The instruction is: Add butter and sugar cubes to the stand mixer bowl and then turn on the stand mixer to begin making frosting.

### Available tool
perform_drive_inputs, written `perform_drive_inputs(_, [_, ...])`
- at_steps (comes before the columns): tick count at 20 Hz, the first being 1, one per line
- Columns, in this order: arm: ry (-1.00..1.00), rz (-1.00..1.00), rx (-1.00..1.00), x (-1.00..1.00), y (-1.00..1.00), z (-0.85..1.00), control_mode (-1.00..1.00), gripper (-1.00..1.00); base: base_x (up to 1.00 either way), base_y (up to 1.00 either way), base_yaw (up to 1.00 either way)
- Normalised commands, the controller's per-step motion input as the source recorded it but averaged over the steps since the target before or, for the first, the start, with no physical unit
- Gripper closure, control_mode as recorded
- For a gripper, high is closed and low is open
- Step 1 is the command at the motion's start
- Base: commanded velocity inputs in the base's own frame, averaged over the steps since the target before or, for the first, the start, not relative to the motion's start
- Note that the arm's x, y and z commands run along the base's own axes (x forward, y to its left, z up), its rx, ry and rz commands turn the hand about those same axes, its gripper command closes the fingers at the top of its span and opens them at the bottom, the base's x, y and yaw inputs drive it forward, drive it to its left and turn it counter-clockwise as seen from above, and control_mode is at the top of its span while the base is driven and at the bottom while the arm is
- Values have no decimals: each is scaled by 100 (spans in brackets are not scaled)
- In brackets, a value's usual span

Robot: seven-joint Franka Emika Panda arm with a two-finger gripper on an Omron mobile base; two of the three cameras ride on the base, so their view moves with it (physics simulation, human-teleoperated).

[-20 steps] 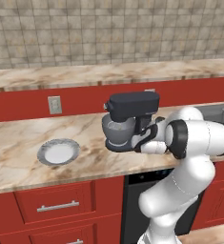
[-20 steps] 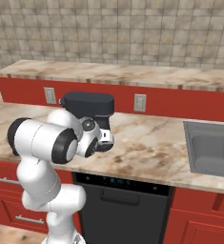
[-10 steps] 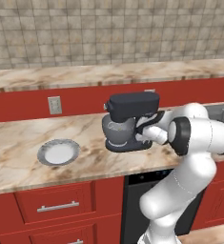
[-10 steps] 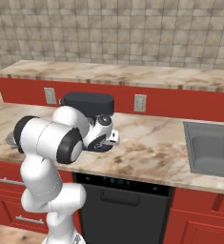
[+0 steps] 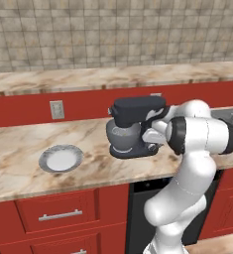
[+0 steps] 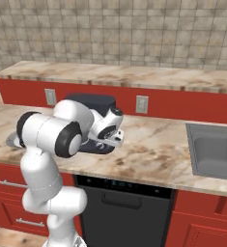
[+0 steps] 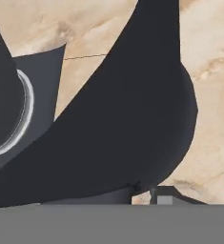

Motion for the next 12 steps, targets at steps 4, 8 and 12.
perform_drive_inputs(4, [27,2,6,11,-16,-16,-100,100,0,0,0])
perform_drive_inputs(8, [23,3,7,1,-18,-14,-100,100,0,0,0])
perform_drive_inputs(12, [14,2,8,0,-30,-1,-100,100,0,0,0])
